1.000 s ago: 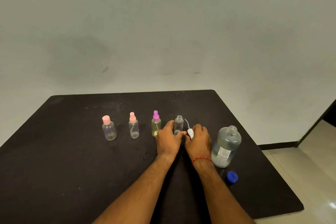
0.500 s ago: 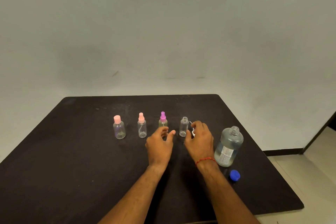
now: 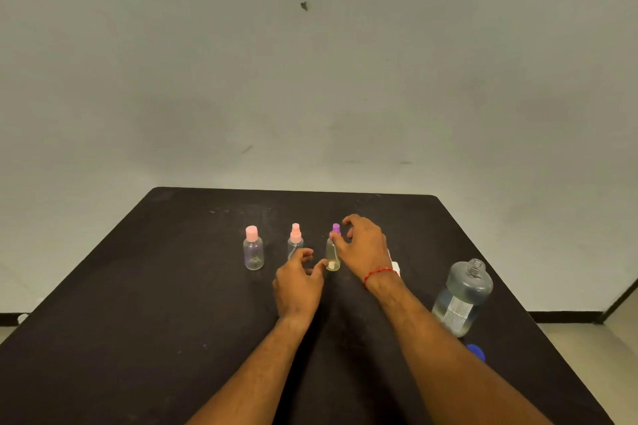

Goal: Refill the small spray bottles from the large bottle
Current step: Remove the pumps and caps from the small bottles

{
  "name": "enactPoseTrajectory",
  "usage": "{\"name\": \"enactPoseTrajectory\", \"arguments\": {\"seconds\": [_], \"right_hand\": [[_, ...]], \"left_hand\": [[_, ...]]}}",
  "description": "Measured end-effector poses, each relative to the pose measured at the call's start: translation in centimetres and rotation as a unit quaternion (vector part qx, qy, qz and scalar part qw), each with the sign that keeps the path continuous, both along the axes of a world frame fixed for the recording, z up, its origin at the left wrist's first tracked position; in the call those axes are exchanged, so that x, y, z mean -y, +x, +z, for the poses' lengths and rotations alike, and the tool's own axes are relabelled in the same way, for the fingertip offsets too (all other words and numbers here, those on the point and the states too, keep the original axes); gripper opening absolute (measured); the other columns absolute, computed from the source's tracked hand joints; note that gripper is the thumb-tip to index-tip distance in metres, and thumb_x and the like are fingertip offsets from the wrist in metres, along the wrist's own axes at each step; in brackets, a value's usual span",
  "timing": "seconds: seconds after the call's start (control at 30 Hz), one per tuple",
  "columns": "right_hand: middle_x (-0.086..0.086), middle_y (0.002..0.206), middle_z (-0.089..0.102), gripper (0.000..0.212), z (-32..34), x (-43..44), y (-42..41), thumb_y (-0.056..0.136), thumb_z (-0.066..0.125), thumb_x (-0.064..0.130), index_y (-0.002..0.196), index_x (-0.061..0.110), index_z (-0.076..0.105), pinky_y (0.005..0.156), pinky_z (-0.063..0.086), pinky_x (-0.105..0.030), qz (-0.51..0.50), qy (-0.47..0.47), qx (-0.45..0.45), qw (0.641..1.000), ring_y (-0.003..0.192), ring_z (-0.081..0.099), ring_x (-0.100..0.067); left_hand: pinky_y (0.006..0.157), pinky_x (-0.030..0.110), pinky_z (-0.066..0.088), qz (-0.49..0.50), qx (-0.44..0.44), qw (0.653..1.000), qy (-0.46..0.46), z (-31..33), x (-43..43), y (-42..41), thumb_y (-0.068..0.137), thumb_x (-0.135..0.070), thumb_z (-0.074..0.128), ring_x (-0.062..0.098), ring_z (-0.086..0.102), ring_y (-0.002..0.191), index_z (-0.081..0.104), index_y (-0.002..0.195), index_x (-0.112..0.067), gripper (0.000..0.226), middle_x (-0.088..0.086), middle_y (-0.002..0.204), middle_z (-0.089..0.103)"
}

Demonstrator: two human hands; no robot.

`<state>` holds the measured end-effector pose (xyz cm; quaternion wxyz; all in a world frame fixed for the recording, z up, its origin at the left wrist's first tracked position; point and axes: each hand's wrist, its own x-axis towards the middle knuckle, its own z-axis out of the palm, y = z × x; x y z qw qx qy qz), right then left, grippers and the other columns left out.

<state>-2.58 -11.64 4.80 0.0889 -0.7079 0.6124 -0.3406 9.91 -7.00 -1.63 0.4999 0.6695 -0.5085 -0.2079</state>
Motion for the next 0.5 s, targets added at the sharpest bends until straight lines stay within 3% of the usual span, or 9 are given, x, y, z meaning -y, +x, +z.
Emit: {"name": "enactPoseTrajectory", "arguments": {"seconds": [0.13,0.27,0.33,0.5], "right_hand": [[0.002,0.096,0.063,0.029,0.3,1.4,0.8,0.086,0.071,0.039,0.105,0.02,0.062,0.078,0.05,-0.026,0.01,0.092,-0.017,0.996,0.086,0.058,-0.012],[0.005,0.079,0.059,0.015,0.1,1.7,1.1,0.087,0.071,0.031,0.085,0.021,0.06,0.06,0.038,-0.017,0.031,0.115,-0.019,0.993,0.075,0.056,-0.011],[0.006,0.073,0.057,0.016,0.4,1.5,1.1,0.088,0.07,0.03,0.079,0.021,0.059,0.053,0.032,-0.015,0.035,0.102,-0.018,0.994,0.069,0.054,-0.01],[0.004,0.076,0.062,0.013,1.9,0.9,0.8,0.083,0.072,0.027,0.077,0.02,0.063,0.053,0.034,-0.016,0.057,0.083,-0.016,0.995,0.068,0.055,-0.01]], "left_hand": [[0.085,0.023,0.051,-0.013,0.002,1.0,0.005,0.1,0.6,0.2,0.085,-0.033,0.078,0.005,0.067,0.091,0.067,0.124,-0.02,0.043,-0.004,0.118,0.071],[0.085,0.02,0.048,-0.045,0.022,0.999,0.003,0.4,1.2,-0.3,0.086,-0.032,0.077,0.008,0.067,0.1,0.063,0.128,-0.023,0.044,-0.005,0.12,0.069],[0.083,0.018,0.048,-0.066,0.027,0.997,-0.007,0.8,1.5,-0.7,0.089,-0.032,0.074,0.006,0.064,0.095,0.066,0.122,-0.027,0.034,-0.008,0.11,0.069],[0.086,0.034,0.058,-0.075,0.009,0.997,-0.021,1.2,2.1,-1.4,0.091,-0.023,0.07,0.009,0.065,0.088,0.073,0.106,-0.021,0.015,-0.005,0.094,0.072]]}}
